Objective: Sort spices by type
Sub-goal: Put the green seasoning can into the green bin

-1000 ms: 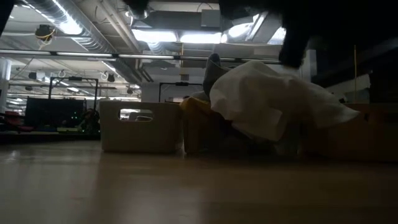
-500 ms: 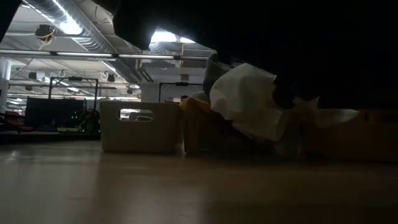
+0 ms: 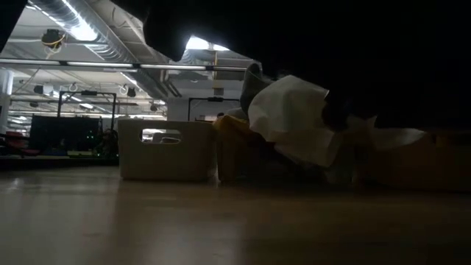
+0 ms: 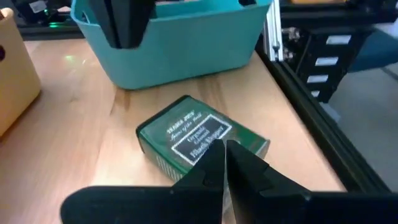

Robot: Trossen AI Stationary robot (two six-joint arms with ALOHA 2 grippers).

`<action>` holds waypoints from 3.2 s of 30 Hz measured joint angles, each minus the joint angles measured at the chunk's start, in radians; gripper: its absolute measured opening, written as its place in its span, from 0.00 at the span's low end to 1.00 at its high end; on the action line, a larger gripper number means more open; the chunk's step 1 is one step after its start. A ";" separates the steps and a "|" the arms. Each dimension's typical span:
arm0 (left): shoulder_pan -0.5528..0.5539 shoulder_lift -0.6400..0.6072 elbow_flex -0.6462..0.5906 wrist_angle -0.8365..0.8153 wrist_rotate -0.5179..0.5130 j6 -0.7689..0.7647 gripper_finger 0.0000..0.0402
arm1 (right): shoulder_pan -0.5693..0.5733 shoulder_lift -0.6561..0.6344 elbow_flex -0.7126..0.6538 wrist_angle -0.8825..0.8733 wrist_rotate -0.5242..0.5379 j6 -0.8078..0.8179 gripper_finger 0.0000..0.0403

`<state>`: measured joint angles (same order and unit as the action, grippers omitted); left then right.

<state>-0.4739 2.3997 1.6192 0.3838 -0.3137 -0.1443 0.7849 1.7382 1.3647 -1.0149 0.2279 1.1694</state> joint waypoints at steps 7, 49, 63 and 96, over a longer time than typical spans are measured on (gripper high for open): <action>-0.004 0.005 0.000 0.052 0.000 -0.035 0.01 | 0.000 0.000 0.000 0.000 0.000 0.000 0.05; -0.035 0.039 -0.003 -0.091 0.013 -0.080 0.01 | 0.000 0.000 0.000 0.019 -0.003 0.000 0.05; -0.034 0.037 -0.002 -0.076 0.008 -0.095 0.01 | 0.000 0.000 0.000 0.034 -0.062 0.001 0.05; -0.034 0.032 0.000 -0.016 0.007 -0.095 0.01 | 0.001 0.072 -0.005 0.271 -0.292 0.056 0.39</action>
<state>-0.5083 2.4319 1.6195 0.3678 -0.3065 -0.2398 0.7860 1.8105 1.3598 -0.7442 -0.0641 1.2255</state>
